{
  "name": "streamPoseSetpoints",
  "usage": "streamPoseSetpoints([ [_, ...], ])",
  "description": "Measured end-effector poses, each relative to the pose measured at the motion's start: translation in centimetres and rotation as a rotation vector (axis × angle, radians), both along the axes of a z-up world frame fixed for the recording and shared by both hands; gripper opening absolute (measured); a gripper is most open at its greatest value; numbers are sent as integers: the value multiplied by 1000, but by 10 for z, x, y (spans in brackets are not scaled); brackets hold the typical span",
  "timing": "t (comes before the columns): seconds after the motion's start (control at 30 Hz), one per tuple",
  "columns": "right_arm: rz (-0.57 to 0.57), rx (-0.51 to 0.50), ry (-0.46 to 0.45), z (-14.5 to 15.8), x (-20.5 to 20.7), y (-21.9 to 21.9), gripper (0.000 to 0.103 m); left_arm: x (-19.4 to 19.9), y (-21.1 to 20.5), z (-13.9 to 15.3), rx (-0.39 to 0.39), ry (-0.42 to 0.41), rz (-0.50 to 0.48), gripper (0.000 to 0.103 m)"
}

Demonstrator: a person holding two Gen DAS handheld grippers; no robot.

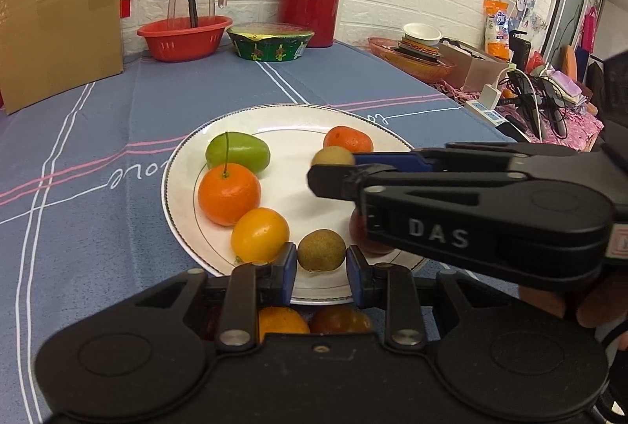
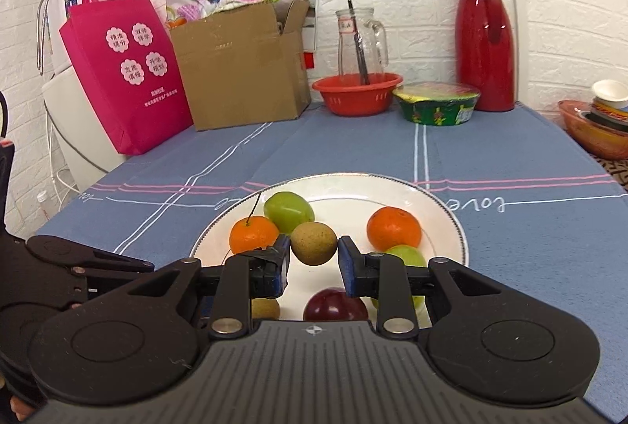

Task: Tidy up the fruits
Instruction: 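Carry both kiwis onto the white plate and open both tools, then lift both open tools from the plate toward the remaining fruit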

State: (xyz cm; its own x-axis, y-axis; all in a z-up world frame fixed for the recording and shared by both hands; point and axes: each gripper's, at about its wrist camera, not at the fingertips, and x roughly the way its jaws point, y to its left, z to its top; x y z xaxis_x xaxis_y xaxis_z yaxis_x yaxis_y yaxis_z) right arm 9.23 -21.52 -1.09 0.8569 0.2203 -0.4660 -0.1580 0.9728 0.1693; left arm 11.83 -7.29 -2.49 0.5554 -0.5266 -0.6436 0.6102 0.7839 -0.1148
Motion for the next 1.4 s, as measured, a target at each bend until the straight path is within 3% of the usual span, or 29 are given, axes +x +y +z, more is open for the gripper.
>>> streamPoseSetpoints([
  [0.4, 51, -16, 99, -11, 30, 14, 48, 0, 3, 0, -17, 3, -10, 103],
  [0.57, 63, -12, 70, -7, 23, 14, 63, -13, 8, 10, -29, -28, -2, 103],
  [0.63, 55, -4, 21, 1, 12, 9, 84, -19, 12, 16, -43, -45, 9, 103],
  [0.7, 29, -8, -26, 10, -1, 5, 94, -26, 17, 20, -52, -63, 38, 103],
  [0.97, -39, 12, -94, 27, -45, -11, 102, -58, 45, 36, -80, -104, 179, 103],
  [1.4, -17, 15, -56, 19, -84, -5, 103, -93, 92, 44, -83, -108, 295, 103],
])
